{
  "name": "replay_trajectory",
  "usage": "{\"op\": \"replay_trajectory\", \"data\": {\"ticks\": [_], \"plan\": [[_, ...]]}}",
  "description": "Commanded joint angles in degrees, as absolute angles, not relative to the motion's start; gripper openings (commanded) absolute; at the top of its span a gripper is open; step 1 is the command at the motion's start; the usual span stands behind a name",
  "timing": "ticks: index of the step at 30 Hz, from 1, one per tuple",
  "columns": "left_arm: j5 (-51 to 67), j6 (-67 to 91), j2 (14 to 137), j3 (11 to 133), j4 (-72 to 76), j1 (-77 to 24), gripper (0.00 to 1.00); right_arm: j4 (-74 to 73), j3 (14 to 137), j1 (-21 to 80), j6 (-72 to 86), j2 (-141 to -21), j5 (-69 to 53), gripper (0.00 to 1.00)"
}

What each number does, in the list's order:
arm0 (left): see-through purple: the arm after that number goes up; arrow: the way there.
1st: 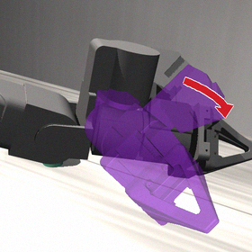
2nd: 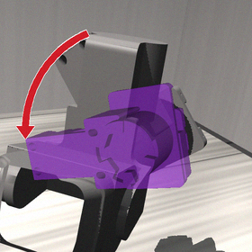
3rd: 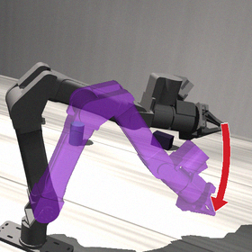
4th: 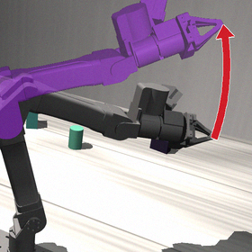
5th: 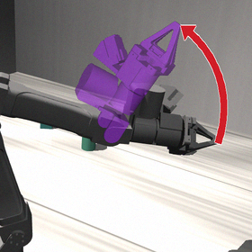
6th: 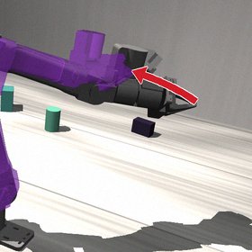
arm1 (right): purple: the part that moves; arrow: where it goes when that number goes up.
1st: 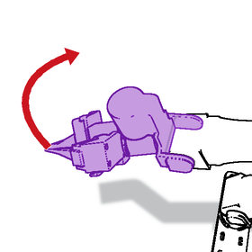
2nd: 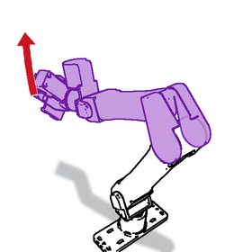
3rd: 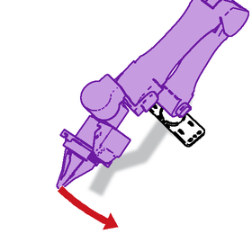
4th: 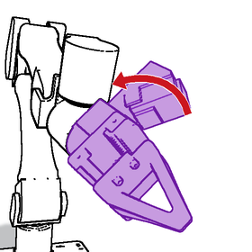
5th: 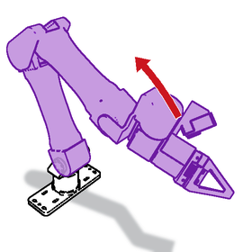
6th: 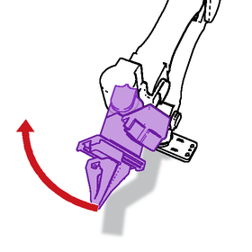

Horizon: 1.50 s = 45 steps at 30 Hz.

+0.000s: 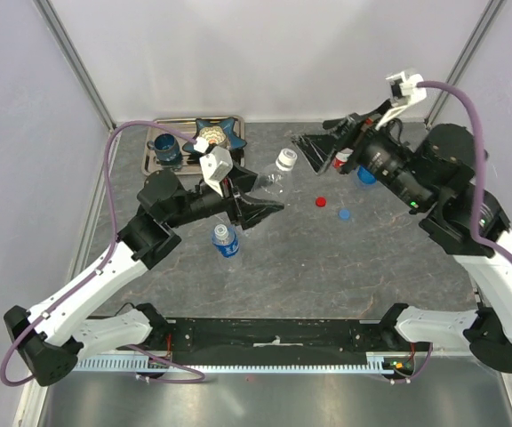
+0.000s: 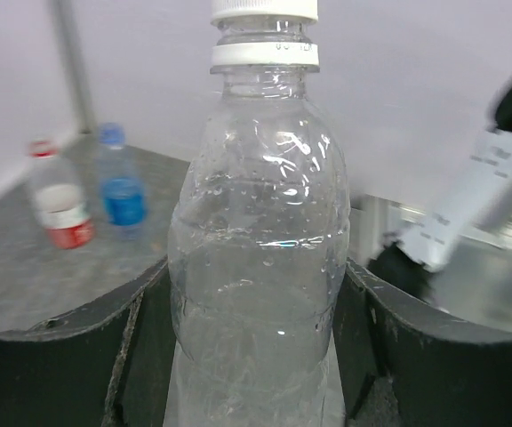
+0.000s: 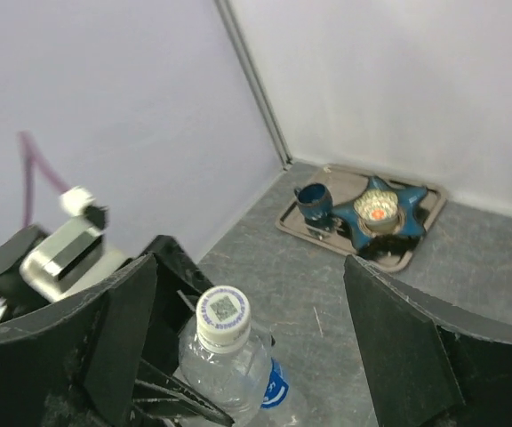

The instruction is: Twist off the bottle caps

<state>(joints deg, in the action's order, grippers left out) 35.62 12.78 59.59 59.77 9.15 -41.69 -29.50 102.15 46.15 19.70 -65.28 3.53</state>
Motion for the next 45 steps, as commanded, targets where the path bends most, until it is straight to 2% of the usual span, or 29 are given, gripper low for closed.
{"op": "replay_trajectory", "data": {"ticks": [1, 6, 10, 30, 37, 43, 45], "plan": [[6.5, 0.6, 58.4, 58.4, 5.8, -46.9, 0.53, -32.2, 101.6, 46.4, 27.3, -68.6, 12.3, 0.92], [-11.2, -5.4, 59.9, 57.7, 5.6, -52.6, 0.52, -31.5, 100.5, 46.8, 30.1, -70.0, 13.0, 0.89], [-16.8, -7.0, 60.8, 57.8, 6.3, -55.1, 0.52, -31.2, 101.0, 47.2, 30.8, -71.3, 13.4, 0.88], [-16.7, -7.4, 60.6, 57.8, 7.0, -56.6, 0.52, -28.0, 95.6, 47.3, 30.5, -74.4, 13.7, 0.66], [-16.6, -7.3, 60.5, 57.4, 7.0, -56.8, 0.52, -25.6, 93.1, 47.3, 30.5, -73.3, 14.6, 0.62], [-16.4, -7.3, 60.6, 57.0, 7.1, -56.8, 0.52, -25.2, 92.1, 47.4, 30.2, -72.9, 15.5, 0.51], [-16.4, -7.2, 60.6, 57.0, 7.1, -56.8, 0.52, -24.5, 91.4, 47.3, 30.3, -72.5, 16.1, 0.50]]}}
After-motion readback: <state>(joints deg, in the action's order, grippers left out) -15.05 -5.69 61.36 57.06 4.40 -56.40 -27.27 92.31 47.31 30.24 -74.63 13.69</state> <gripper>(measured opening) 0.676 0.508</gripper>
